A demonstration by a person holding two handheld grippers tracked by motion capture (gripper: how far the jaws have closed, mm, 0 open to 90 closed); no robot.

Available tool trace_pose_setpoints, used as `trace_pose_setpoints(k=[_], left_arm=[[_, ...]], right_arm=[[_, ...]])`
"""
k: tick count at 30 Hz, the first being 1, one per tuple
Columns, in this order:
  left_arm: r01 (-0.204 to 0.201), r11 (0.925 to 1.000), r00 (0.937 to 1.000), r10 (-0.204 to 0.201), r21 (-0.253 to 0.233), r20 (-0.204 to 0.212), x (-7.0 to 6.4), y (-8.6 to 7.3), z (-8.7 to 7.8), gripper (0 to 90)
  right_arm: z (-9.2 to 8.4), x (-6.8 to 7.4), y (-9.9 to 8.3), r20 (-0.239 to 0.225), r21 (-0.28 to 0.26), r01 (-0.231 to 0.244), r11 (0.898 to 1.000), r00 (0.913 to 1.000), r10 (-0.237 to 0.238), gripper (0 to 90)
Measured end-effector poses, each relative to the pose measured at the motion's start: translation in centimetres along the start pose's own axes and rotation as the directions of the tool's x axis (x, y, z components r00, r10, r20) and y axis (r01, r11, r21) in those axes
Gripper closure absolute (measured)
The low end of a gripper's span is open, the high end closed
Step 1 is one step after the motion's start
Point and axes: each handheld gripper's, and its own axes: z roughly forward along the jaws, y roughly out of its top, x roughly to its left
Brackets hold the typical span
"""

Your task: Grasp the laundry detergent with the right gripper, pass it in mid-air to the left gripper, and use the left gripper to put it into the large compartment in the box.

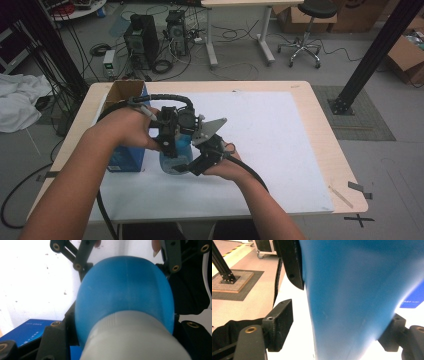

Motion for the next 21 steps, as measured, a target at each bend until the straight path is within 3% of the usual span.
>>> trace_pose_setpoints(k=[2, 5, 10, 14, 19, 20, 21], left_arm=[[0.011, 0.9999, 0.9999, -0.011, -0.003, 0.004, 0.0, -0.1, -0.2, 39.4], [0.014, 0.9999, 0.9999, -0.014, -0.003, 0.009, 0.2, -0.2, -0.4, 39.4], [0.069, 0.9976, 0.9974, -0.069, 0.008, 0.021, 0.7, -0.3, -1.2, 39.3], [0.091, 0.9957, 0.9954, -0.091, 0.021, 0.03, 1.2, -0.4, -1.7, 39.2], [0.122, 0.9922, 0.992, -0.123, 0.025, 0.03, 1.8, -0.5, -2.5, 39.1], [0.142, 0.9894, 0.9893, -0.143, 0.029, 0.03, 2.1, -0.6, -3.0, 39.1], [0.142, 0.9894, 0.9893, -0.143, 0.029, 0.03, 2.1, -0.6, -3.0, 39.1]], right_arm=[[-0.3, 0.1, 0.1, 0.002, 0.025, -0.024, 0.999, 0.9997, 0.024, 20.8], [-0.6, -0.1, 0.2, 0.003, 0.03, 0.002, 1.0, 1.0, -0.002, 18.6], [-2.5, -0.5, 0.7, 0.012, 0.072, -0.005, 0.997, 0.9999, 0.005, 12.3], [-3.5, -0.7, 1.0, 0.02, 0.103, -0.003, 0.995, 0.9998, 0.0, 9.1], [-4.8, -1.2, 1.9, 0.02, 0.167, 0.001, 0.986, 0.9998, -0.005, 5.1], [-5.1, -1.3, 2.1, 0.019, 0.212, 0.008, 0.977, 0.9997, -0.012, 3.1], [-5.1, -1.3, 2.1, 0.019, 0.212, 0.008, 0.977, 0.9997, -0.012, 3.1]])
